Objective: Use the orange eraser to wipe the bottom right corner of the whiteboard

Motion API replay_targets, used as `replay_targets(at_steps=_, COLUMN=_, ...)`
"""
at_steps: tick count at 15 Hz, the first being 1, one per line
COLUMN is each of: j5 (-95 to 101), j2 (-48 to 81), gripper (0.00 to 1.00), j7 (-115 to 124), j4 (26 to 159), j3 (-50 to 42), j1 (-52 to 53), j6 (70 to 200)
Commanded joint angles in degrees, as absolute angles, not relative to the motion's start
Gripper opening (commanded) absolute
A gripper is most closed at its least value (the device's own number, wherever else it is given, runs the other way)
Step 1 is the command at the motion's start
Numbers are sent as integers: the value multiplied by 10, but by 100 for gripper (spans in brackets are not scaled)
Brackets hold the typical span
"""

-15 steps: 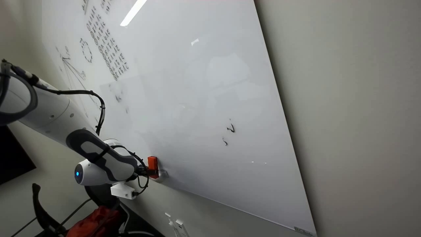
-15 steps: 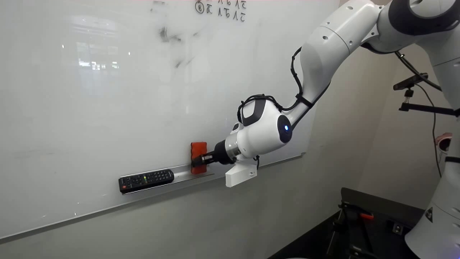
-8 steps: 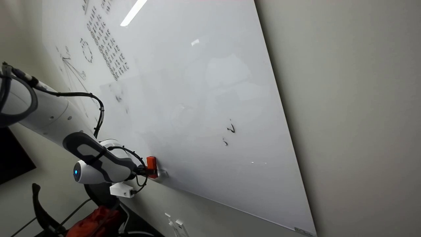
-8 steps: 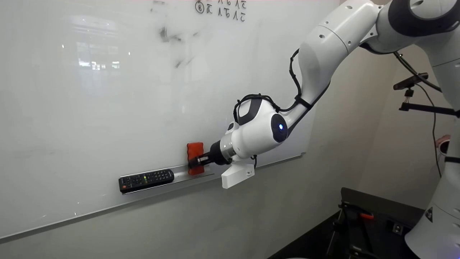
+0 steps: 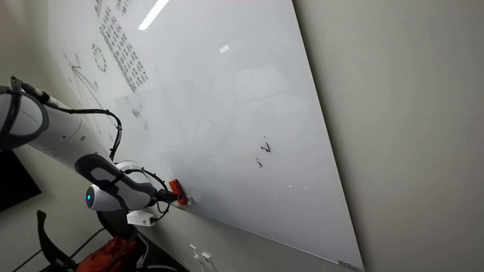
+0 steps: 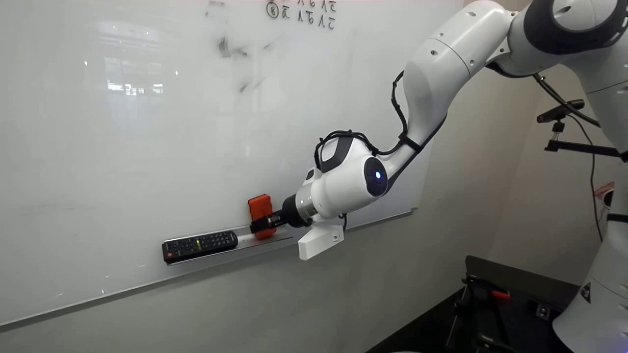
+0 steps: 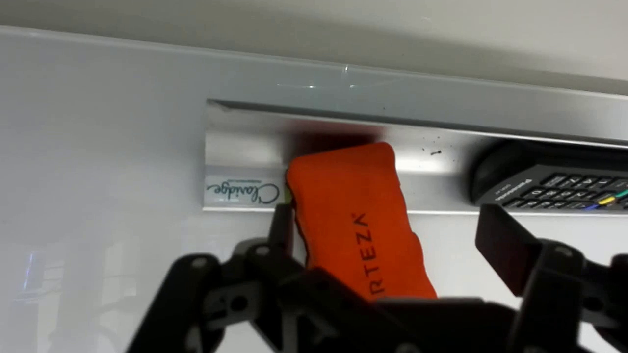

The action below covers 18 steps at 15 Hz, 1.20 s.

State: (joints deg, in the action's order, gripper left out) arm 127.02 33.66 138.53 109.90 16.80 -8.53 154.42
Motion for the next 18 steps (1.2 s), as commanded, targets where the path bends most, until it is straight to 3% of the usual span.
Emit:
replay_targets(at_steps=1, j5=1254, j2=332, gripper=100, j7=1370, j4=1099, j3=166, j1=-79, j6=1536)
replay_targets(at_steps=8, j5=1188, j2=268, gripper=100, j7=1376, j4=1180, j3=174, j1=-69, j6=1533)
replay_targets(at_steps=18, j5=1202, j2=64, gripper=100, j7=1426, j4=1369, j3=204, j1=-65, j6=1547)
